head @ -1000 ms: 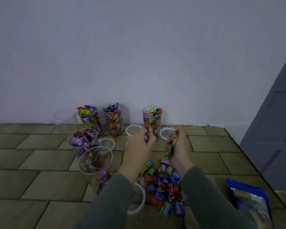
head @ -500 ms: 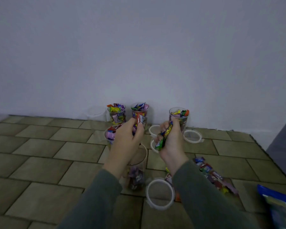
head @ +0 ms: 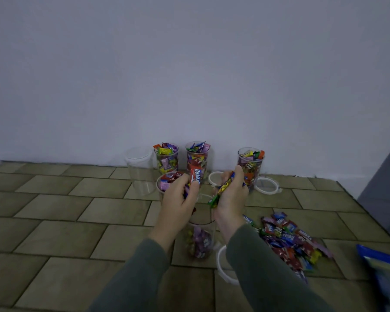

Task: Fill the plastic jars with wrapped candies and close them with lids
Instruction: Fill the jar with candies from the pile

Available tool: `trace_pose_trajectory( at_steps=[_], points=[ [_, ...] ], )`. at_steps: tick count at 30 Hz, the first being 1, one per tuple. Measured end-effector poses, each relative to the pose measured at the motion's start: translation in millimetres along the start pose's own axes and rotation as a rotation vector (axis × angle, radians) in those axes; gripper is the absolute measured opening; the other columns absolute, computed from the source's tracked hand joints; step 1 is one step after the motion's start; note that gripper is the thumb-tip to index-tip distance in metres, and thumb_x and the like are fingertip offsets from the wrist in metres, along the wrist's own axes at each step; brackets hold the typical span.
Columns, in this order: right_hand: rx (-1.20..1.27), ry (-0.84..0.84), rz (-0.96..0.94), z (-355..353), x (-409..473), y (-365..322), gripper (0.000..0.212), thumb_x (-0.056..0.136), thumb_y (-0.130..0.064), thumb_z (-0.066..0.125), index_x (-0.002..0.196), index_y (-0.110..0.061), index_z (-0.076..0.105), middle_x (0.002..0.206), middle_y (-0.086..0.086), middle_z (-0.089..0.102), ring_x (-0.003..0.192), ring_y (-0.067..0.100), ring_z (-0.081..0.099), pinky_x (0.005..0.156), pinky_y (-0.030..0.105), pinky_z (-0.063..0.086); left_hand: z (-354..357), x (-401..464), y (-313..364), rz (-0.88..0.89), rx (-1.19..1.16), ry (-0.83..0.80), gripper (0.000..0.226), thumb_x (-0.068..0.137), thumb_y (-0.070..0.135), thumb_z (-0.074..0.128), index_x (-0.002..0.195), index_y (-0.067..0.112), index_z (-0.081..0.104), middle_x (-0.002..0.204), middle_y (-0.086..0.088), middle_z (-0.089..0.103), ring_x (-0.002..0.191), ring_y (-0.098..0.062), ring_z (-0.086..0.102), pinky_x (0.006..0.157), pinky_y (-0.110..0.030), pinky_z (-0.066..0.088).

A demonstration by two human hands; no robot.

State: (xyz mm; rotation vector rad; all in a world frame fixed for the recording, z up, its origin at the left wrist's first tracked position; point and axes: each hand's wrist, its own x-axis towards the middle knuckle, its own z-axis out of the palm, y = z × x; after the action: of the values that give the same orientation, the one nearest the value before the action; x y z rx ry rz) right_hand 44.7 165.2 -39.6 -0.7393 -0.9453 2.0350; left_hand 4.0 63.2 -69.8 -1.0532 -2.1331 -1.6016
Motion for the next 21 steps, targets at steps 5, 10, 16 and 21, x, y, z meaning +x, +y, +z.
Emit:
trace_pose_trajectory(
  at_steps=[5,10,16,21],
  points=[
    [0.027,-0.023,-0.082,3,-4,2,0.045,0.098,-0.033,0.047,0.056,-0.017,0.044,0.051,-0.004,0.042,0.048,0.014,0.040,0.049,0.029,0.032,0,-4,-6,0.063,-0.044,-0.015,0.018,0.085,0.024,0.050,0.067,0.025,0.047,0.072,0.008,0.046,0.071,-0.012,0.048,0.062,-0.023,0.035],
    [0.014,0.040,-0.041,2,-6,4,0.027,0.097,-0.038,0.050,0.081,-0.015,0.048,0.063,-0.004,0.048,0.054,0.011,0.042,0.053,0.029,0.034,-2,-9,-14,0.063,-0.183,-0.023,0.019,0.075,0.015,0.053,0.089,0.017,0.067,0.089,0.001,0.063,0.086,-0.015,0.059,0.072,-0.030,0.050],
    [-0.001,0.010,-0.069,1,-1,9,0.030,0.097,-0.041,0.049,0.087,-0.013,0.045,0.053,-0.010,0.049,0.046,0.007,0.041,0.045,0.023,0.034,0,-24,-14,-0.094,-0.319,0.122,0.019,0.087,0.023,0.053,0.100,0.018,0.065,0.094,-0.001,0.063,0.086,-0.019,0.062,0.071,-0.036,0.053],
    [-0.037,-0.039,-0.073,1,4,13,0.035,0.097,-0.042,0.048,0.075,-0.014,0.047,0.049,-0.009,0.046,0.047,0.011,0.038,0.049,0.029,0.030,14,-49,-14,-0.192,-0.339,0.211,0.033,0.095,0.042,0.041,0.116,0.024,0.059,0.114,0.004,0.062,0.110,-0.016,0.059,0.091,-0.044,0.052]
  ],
)
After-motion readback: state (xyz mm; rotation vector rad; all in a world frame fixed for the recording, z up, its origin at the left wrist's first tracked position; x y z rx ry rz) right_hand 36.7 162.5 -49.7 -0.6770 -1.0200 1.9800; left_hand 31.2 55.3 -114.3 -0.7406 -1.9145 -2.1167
